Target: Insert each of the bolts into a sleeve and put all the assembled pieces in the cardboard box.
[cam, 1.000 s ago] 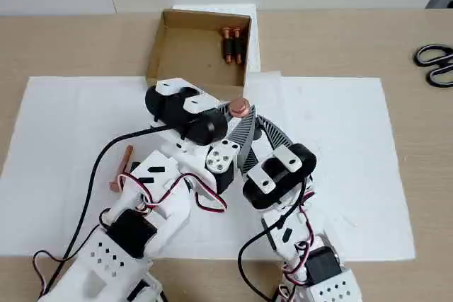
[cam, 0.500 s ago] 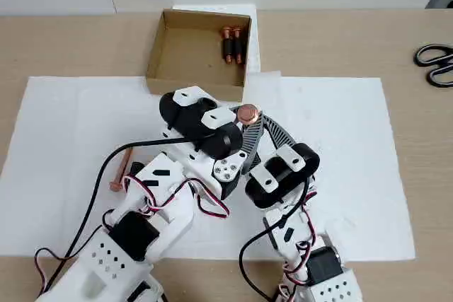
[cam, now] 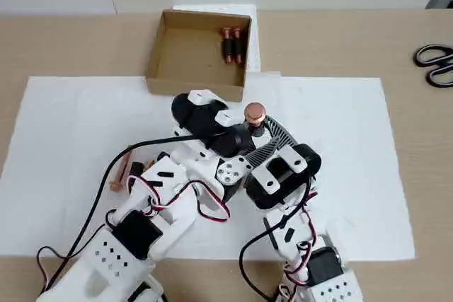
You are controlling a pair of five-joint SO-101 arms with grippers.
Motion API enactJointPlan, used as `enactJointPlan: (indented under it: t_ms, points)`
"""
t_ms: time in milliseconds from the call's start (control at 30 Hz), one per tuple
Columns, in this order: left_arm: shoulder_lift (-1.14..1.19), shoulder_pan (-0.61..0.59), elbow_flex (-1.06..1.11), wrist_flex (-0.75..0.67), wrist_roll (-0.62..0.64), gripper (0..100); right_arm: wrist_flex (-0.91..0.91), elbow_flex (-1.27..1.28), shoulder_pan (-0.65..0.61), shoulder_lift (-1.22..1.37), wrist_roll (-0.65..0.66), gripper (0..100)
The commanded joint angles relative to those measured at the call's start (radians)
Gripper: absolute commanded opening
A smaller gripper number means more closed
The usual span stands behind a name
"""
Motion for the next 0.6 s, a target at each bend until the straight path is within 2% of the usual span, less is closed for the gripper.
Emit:
enactJointPlan:
  t_ms: [0,100,333,567]
  points:
    - [-0.006,0.009,-0.012,0.006,-0.002,18,-0.019,0.005,-0.007,-0.019,0.006,0.4]
    - [-0.006,0.002,-0.012,0.006,-0.003,18,-0.019,0.005,-0.007,-0.019,0.006,0.4]
    - [-0.012,-0.144,-0.067,0.009,-0.003,18,-0.027,0.000,-0.008,-0.019,-0.002,0.4]
    - [-0.012,-0.149,-0.085,0.009,-0.003,18,-0.025,0.000,-0.008,-0.019,-0.051,0.4]
